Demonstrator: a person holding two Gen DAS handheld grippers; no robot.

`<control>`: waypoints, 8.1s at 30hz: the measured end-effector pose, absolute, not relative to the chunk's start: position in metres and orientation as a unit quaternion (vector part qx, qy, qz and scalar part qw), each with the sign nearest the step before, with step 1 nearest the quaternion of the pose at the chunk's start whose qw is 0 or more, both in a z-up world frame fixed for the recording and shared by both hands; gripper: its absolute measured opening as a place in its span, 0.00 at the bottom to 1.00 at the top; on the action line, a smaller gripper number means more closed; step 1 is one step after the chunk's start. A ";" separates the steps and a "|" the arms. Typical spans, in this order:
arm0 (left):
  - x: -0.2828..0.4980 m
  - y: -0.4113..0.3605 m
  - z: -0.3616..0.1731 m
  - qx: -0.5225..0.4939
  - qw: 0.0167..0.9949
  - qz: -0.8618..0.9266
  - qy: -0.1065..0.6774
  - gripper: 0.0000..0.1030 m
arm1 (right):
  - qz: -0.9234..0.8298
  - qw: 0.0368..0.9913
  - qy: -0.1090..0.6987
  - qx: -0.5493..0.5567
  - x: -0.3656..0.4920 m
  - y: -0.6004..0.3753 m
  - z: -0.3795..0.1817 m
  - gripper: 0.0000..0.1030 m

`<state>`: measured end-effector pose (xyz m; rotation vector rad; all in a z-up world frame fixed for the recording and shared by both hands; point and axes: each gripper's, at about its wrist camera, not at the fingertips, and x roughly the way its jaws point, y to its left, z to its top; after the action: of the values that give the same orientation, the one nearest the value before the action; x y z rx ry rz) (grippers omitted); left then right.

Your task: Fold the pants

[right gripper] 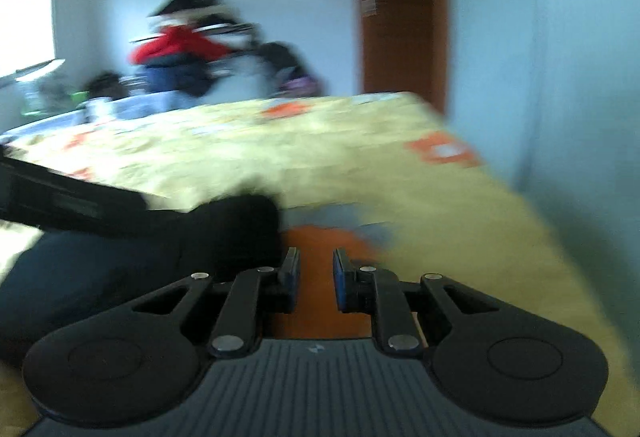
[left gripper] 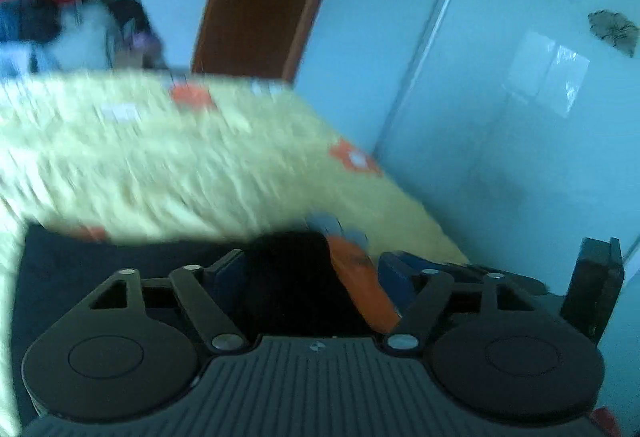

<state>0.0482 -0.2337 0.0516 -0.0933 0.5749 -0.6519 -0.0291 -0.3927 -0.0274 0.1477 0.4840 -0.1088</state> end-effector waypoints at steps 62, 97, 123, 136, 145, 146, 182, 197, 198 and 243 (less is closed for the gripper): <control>0.102 -0.066 -0.038 -0.213 0.795 -0.359 0.440 0.92 | 0.364 0.790 0.384 0.308 0.063 -0.444 -0.065 0.78; 0.178 0.072 -0.012 -0.135 0.897 -0.112 0.406 0.47 | 0.250 0.826 0.377 0.337 0.191 -0.255 -0.058 0.46; 0.109 0.011 -0.015 -0.010 0.925 -0.068 0.374 1.00 | 0.276 0.896 0.307 0.163 0.088 -0.206 -0.011 0.55; 0.091 -0.006 -0.013 0.011 0.937 -0.017 0.350 1.00 | 0.195 0.939 0.283 0.013 0.064 -0.153 -0.028 0.83; 0.074 -0.002 -0.004 0.007 0.938 0.000 0.348 1.00 | 0.160 0.939 0.300 0.050 0.040 -0.157 -0.005 1.00; 0.071 -0.002 -0.004 0.008 0.938 0.002 0.346 1.00 | 0.155 0.939 0.302 0.045 0.037 -0.155 -0.006 1.00; 0.012 0.012 -0.015 0.007 0.931 0.021 0.365 1.00 | 0.094 0.932 0.349 0.026 0.008 -0.151 -0.025 1.00; 0.010 0.010 -0.023 0.013 0.933 0.022 0.359 1.00 | 0.083 0.935 0.343 0.021 0.010 -0.155 -0.040 1.00; 0.010 0.010 -0.023 0.013 0.933 0.023 0.359 1.00 | 0.083 0.936 0.342 0.021 0.010 -0.155 -0.040 1.00; 0.013 0.008 -0.020 -0.005 0.920 0.047 0.388 1.00 | 0.083 0.937 0.339 0.021 0.010 -0.155 -0.041 1.00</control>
<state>0.0133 0.0077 -0.0197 -0.0101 0.7970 0.0974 0.0095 -0.1552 -0.0411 0.0439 0.6924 0.1696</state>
